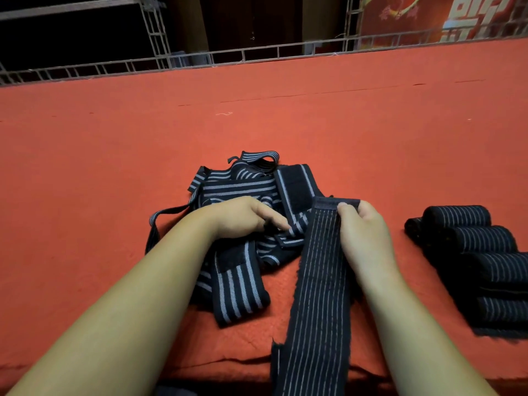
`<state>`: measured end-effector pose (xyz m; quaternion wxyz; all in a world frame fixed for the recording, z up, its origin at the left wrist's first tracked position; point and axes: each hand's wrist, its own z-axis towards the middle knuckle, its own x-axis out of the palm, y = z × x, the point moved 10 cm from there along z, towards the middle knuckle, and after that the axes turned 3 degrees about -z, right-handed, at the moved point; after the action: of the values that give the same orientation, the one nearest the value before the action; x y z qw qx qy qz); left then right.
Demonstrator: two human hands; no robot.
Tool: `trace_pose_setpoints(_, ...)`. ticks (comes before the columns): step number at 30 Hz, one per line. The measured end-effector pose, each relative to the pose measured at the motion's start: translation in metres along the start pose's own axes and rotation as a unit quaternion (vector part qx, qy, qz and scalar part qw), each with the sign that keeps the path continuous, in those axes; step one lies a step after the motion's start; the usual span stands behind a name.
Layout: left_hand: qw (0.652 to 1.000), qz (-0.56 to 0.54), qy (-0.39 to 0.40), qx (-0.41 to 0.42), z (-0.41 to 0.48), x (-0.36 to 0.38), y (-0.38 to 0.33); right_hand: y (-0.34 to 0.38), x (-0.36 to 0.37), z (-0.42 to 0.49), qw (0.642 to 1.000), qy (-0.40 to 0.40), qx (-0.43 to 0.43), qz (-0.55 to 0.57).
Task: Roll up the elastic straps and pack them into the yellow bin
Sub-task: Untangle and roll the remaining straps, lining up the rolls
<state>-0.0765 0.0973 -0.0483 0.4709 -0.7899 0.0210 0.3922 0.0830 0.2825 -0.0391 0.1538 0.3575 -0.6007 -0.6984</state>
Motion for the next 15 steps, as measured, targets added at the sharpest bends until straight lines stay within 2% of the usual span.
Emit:
trace_pose_setpoints(2, 0.996, -0.017, -0.083, -0.024, 0.001, -0.012, 0.006, 0.005, 0.002, -0.002, 1.000, 0.000, -0.021, 0.000)
trace_pose_setpoints(4, 0.984, 0.011, -0.169, -0.053, 0.002, -0.025, 0.010, 0.009, 0.006, -0.003, 0.999, 0.005, -0.045, -0.001)
trace_pose_setpoints(7, 0.951, 0.154, -0.244, -0.108, 0.004, -0.035, 0.010, 0.013, 0.012, -0.007, 0.997, 0.028, -0.065, -0.016)
trace_pose_setpoints(11, 0.926, 0.267, -0.225, -0.143, 0.007, -0.032, 0.012, 0.011, 0.015, -0.008, 0.996, 0.053, -0.063, -0.017)
trace_pose_setpoints(15, 0.928, 0.288, -0.205, -0.114, 0.010, -0.027, 0.006, 0.005, 0.012, -0.005, 0.997, 0.057, -0.046, -0.001)
